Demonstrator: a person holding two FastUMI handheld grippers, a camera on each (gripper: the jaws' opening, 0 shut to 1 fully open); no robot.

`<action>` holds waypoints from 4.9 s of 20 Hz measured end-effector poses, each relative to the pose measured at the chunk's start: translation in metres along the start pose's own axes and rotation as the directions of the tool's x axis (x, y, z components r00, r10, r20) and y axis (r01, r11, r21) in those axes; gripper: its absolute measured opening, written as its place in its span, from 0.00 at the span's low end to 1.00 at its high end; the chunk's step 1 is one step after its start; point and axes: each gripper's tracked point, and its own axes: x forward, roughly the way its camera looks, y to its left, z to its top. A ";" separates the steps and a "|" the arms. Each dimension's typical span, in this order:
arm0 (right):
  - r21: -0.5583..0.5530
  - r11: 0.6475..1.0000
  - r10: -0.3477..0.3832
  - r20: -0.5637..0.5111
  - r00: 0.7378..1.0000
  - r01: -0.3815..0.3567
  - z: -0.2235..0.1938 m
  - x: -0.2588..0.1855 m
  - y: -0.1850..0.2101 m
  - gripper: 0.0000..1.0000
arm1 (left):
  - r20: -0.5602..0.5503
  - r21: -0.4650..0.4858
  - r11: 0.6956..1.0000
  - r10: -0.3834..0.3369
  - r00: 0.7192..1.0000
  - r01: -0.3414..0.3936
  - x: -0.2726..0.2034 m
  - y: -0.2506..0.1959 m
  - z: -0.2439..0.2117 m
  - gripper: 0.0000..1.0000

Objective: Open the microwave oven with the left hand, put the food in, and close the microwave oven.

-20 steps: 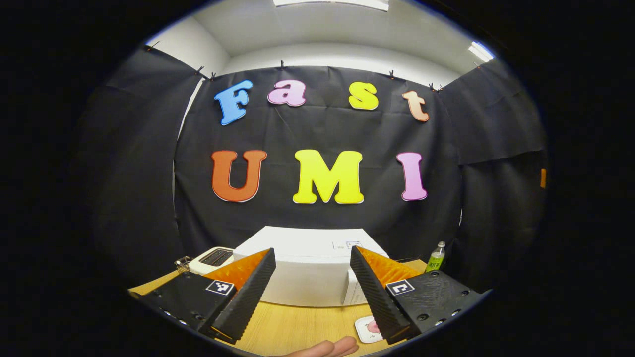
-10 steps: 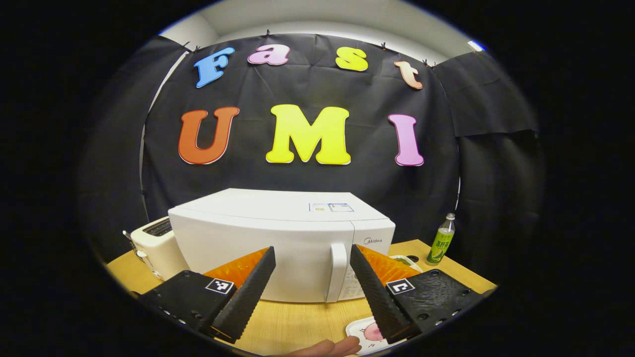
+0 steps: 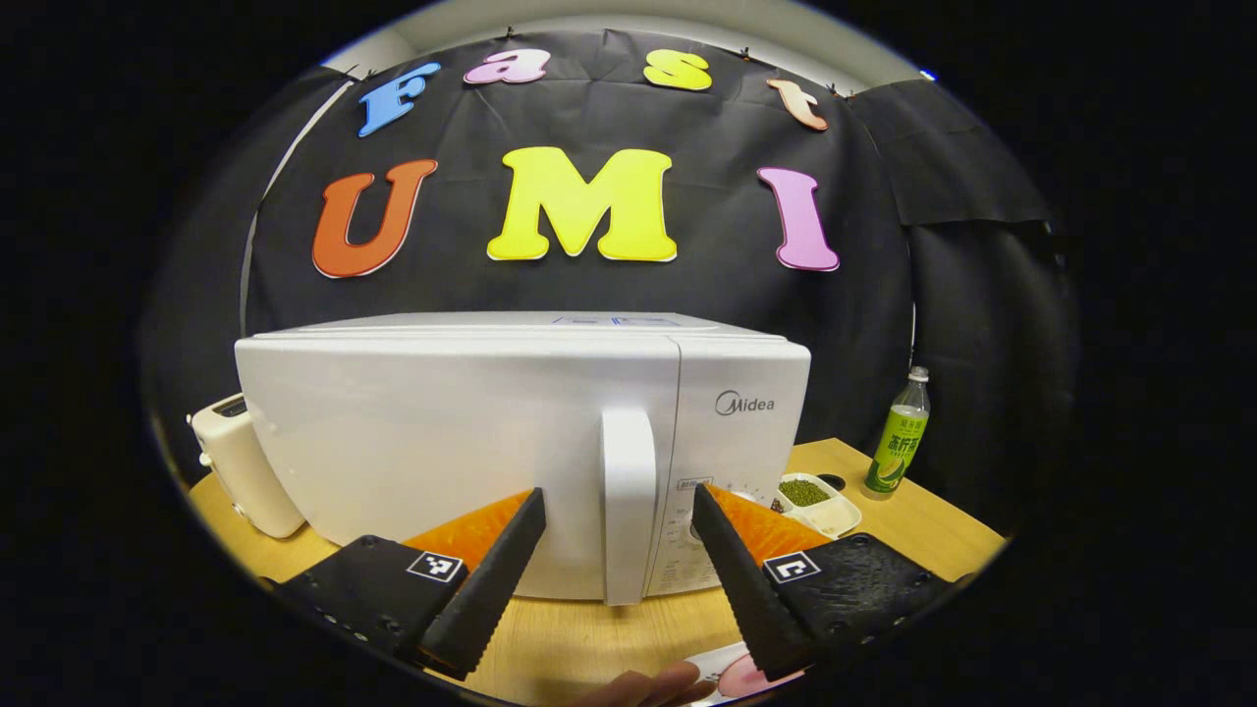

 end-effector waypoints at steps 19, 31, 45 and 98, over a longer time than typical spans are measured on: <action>0.003 1.000 0.028 -0.061 0.998 -0.028 -0.025 0.002 0.001 0.92 | -0.046 -0.013 1.000 0.021 0.999 -0.022 0.003 -0.003 -0.013 0.05; 0.018 0.999 0.041 -0.088 0.995 -0.039 -0.037 -0.010 0.007 1.00 | -0.015 -0.010 0.996 -0.089 0.996 0.089 -0.063 0.002 -0.023 0.00; 0.047 0.979 0.200 -0.058 0.978 -0.198 -0.029 -0.080 0.081 1.00 | 0.013 0.064 0.985 -0.163 0.986 0.162 -0.213 0.093 -0.047 0.08; 0.492 0.850 0.473 -0.870 -0.138 -0.185 -0.382 0.104 0.147 0.12 | 0.175 0.024 0.973 0.221 0.959 -0.229 -0.371 0.164 0.125 0.95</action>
